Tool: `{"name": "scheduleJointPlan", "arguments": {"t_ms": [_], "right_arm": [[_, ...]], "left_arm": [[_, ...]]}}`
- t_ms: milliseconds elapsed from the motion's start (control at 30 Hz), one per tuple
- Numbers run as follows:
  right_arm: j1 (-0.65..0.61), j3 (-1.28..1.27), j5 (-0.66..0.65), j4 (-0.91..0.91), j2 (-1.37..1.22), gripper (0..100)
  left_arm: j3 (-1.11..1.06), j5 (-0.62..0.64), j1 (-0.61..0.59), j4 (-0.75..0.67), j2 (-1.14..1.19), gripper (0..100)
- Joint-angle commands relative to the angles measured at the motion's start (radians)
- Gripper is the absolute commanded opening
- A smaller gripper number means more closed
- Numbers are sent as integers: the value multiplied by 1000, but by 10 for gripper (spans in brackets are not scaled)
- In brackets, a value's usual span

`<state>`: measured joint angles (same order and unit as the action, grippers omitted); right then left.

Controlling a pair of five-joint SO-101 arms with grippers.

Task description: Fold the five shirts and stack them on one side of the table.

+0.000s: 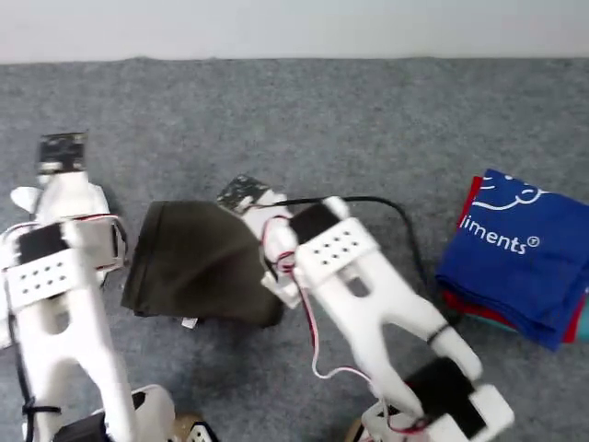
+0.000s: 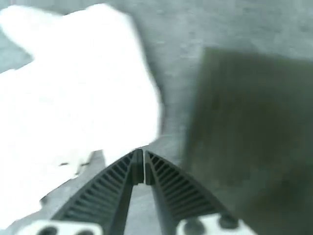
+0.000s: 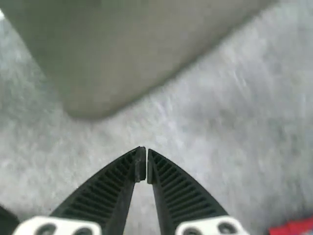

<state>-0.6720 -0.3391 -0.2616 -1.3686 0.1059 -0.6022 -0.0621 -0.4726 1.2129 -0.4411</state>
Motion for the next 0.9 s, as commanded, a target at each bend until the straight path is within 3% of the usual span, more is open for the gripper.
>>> {"name": "scheduleJointPlan", "arguments": {"t_ms": [0, 267, 533, 733, 867], "right_arm": [[-54, 61, 14, 120, -58, 9], [-88, 60, 6, 228, -282, 9], [-85, 242, -6, 87, -318, 9], [-85, 540, 232, -101, -318, 10], [-85, 595, 388, -160, -357, 10]], "left_arm": [[79, -46, -115, 40, -31, 13], [139, -117, -341, 49, -32, 13], [140, -129, -393, 49, -32, 13], [140, -126, -391, 49, -32, 14], [140, -126, -391, 49, -32, 14]]}}
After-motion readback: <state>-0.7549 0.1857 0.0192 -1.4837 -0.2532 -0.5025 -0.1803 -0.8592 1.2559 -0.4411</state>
